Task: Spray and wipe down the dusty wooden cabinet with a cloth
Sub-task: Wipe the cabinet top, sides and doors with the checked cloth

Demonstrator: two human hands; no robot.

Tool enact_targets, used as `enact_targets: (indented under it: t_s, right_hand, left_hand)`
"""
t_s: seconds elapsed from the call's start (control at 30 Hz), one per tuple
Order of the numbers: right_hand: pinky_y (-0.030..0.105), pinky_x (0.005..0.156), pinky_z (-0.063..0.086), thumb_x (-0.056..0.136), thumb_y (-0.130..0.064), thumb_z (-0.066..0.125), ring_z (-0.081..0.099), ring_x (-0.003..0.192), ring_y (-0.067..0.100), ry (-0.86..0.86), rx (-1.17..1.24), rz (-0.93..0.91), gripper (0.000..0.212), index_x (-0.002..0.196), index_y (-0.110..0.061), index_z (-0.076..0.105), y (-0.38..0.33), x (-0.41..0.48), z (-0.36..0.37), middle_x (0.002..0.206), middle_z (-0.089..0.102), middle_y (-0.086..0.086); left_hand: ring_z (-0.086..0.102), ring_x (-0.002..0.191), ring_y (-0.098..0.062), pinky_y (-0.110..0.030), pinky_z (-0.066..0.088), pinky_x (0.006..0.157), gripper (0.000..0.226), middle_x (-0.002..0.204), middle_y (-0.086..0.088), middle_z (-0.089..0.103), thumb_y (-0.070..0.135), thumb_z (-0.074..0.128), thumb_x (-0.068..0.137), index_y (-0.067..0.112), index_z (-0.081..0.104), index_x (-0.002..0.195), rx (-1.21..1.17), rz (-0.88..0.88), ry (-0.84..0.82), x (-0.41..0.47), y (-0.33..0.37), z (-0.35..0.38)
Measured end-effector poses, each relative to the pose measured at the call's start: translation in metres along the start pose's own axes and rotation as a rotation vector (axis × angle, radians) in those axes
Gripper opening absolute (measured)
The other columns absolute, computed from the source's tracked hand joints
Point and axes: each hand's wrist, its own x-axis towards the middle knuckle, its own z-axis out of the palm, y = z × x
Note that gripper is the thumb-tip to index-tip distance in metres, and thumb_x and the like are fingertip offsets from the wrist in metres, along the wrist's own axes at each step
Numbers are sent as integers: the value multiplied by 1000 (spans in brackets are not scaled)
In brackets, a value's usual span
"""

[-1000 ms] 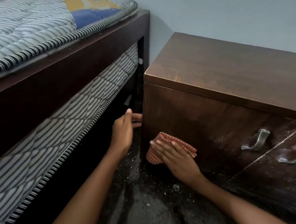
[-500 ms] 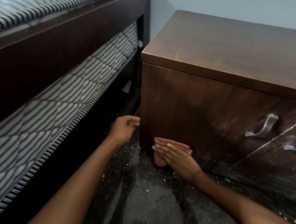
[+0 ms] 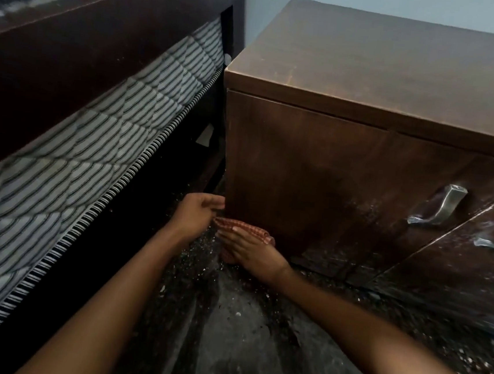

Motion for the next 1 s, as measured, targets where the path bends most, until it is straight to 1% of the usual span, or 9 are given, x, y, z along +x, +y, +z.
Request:
enact_targets:
  t_s: [0.07,0.13,0.27,0.47,0.63,0.8,0.87,0.93,1.0]
  right_hand:
    - [42,115,-14,91,-28,44,19,143,15,-14,65,-4,55,142,-12,33,3,-18,11,154,26,0]
    - [39,117,-11,88,-20,38,25,141,14,-34,114,-17,50,137,-11,45,6,-48,20,150,35,1]
    - [36,118,-10,84,-11,30,-3,146,20,88,84,141,56,138,-6,45,16,-105,25,153,24,4]
    - [37,117,-2,88,-11,28,22,142,17,226,82,204,53,140,-7,42,31,-64,-2,153,29,3]
    - [40,115,-8,87,-16,21,32,139,16,30,118,53,55,135,-12,48,14,-26,3,148,38,-1]
    - [33,118,-4,87,-12,30,34,137,13,-74,208,38,52,135,-10,50,17,-107,17,146,42,0]
    - [30,118,-3,89,-13,32,19,142,14,8,240,137,50,136,-9,48,20,-146,22,151,33,-1]
    - [29,118,-5,94,-13,29,2,145,11,103,274,259,48,141,-10,38,26,-173,25,158,11,-3]
    - [29,117,-6,99,-10,21,0,145,9,150,289,350,47,145,-10,29,31,-181,21,159,0,-3]
  left_hand:
    - [52,121,-29,-28,41,98,45,123,-23,57,-21,32,84,-11,50,124,18,1,-19,-1,-2,-1]
    - [50,125,-28,-32,38,107,48,127,-23,56,-22,30,84,-10,48,127,57,-3,-51,-2,-4,-4]
    - [45,129,-25,-36,32,112,53,131,-18,54,-21,28,84,-5,45,131,130,0,-95,-3,-3,-8]
    - [49,125,-27,-40,35,110,51,127,-20,57,-20,30,83,-5,50,127,172,-6,-50,1,-1,-6]
    - [53,121,-30,-40,38,107,46,123,-21,60,-16,33,83,-6,56,121,259,-32,-27,6,-6,1]
    - [50,121,-23,-29,35,103,37,130,-18,55,-10,37,90,-6,54,123,413,-117,-252,-6,-1,13]
    - [46,127,-23,-28,32,105,37,133,-15,53,-7,40,91,-3,53,125,428,-135,-329,-8,3,19]
    - [44,129,-24,-29,32,107,38,136,-14,51,-7,41,90,-1,52,127,422,-155,-372,-8,10,28]
    - [45,127,-23,-31,37,103,40,137,-13,49,-6,42,91,1,49,130,388,-202,-388,-7,16,36]
